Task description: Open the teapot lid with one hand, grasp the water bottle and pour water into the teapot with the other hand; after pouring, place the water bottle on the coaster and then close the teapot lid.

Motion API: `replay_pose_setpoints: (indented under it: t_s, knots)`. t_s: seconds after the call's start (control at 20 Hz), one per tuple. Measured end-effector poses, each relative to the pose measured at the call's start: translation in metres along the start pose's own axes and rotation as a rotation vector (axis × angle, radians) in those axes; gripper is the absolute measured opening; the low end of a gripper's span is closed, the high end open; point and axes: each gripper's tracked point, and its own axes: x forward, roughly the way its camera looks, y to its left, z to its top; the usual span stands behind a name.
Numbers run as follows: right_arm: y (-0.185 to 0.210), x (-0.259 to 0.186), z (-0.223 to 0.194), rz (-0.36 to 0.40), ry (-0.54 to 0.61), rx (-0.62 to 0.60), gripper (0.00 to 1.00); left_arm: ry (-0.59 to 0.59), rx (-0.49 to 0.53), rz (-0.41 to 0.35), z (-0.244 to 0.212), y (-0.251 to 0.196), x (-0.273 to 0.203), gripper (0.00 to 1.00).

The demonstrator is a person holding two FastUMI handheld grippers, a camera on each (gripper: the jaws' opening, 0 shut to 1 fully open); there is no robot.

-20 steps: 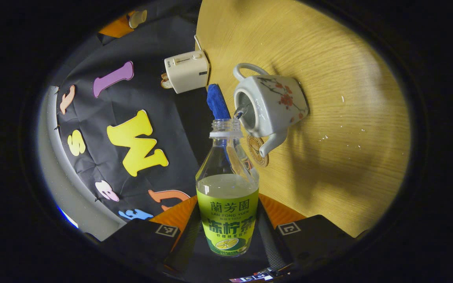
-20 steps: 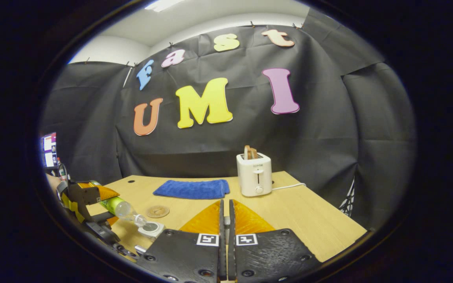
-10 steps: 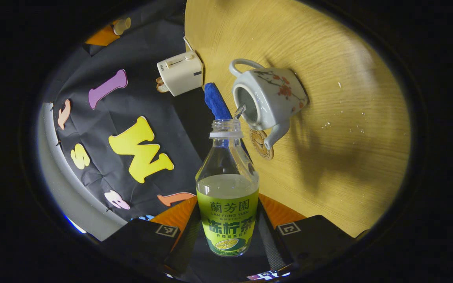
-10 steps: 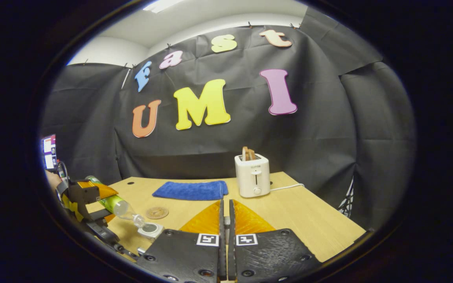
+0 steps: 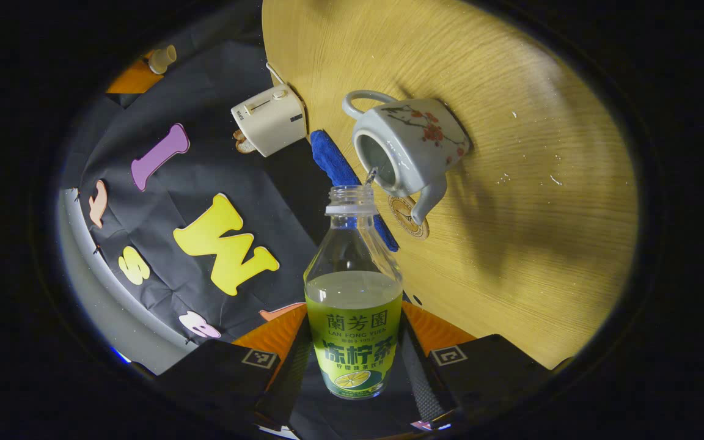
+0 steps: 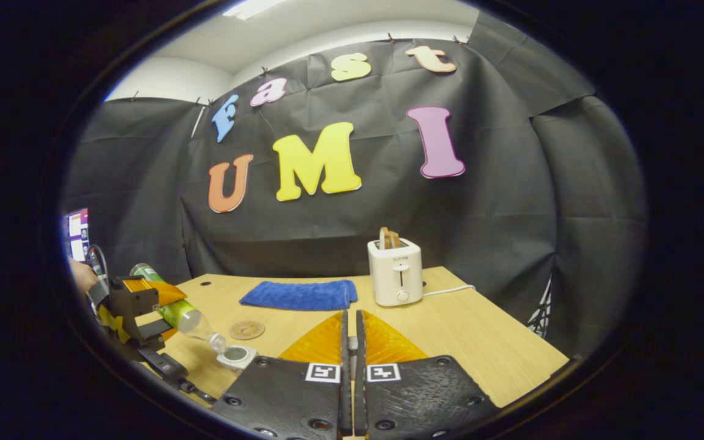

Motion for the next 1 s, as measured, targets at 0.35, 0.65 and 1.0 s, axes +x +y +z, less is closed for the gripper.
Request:
replay_pose_setpoints:
  t_s: [0.35,0.65,1.0]
  knots:
    - [-0.001,-0.001,0.000,0.001,0.002,-0.001,0.01,0.005,0.040,0.000,0.002,0.003,-0.002,0.76]
    - [-0.002,0.000,0.000,0.000,0.004,-0.001,0.01,0.006,0.069,0.014,0.004,0.008,-0.004,0.76]
    - [-0.004,-0.001,0.001,-0.002,0.008,-0.003,0.01,-0.004,0.071,0.034,0.007,0.009,-0.005,0.76]
